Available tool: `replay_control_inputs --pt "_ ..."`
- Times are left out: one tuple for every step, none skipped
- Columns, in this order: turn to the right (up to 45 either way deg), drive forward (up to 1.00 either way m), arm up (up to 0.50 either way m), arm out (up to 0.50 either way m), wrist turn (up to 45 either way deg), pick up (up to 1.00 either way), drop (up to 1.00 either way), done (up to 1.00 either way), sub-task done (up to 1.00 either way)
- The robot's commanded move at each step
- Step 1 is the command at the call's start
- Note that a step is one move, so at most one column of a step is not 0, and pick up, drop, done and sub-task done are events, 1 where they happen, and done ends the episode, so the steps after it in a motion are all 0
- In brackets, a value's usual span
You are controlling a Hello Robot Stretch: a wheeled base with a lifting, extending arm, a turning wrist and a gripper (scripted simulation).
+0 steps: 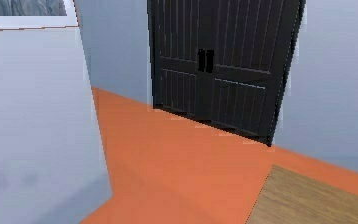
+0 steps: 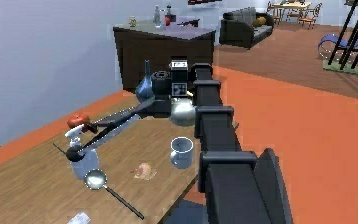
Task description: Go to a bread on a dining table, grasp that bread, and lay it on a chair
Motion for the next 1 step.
replay_control_inputs --pt "0.0 0.00 0.00 0.00 45.0 0.00 0.00 0.00 0.00"
